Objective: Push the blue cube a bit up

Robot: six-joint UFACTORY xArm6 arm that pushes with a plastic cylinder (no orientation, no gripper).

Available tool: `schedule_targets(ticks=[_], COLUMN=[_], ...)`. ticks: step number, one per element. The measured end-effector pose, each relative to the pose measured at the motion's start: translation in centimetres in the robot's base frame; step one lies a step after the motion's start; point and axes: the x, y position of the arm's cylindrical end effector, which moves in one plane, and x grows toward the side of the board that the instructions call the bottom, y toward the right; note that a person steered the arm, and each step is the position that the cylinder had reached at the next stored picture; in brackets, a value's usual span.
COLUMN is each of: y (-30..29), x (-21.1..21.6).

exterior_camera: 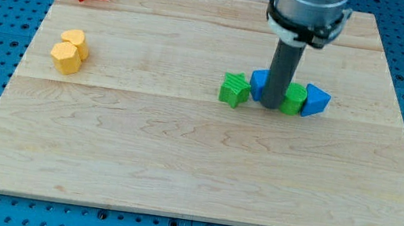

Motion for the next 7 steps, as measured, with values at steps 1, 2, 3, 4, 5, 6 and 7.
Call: schedule_targets(ticks=[1, 2, 3, 4, 5, 6, 7], y=[0.0, -0.1, -0.2, -0.2, -0.2, -2.8, -5.2], x=[-4.8, -9.7, -10.9, -8.8, -5.8, -6.3, -10.8])
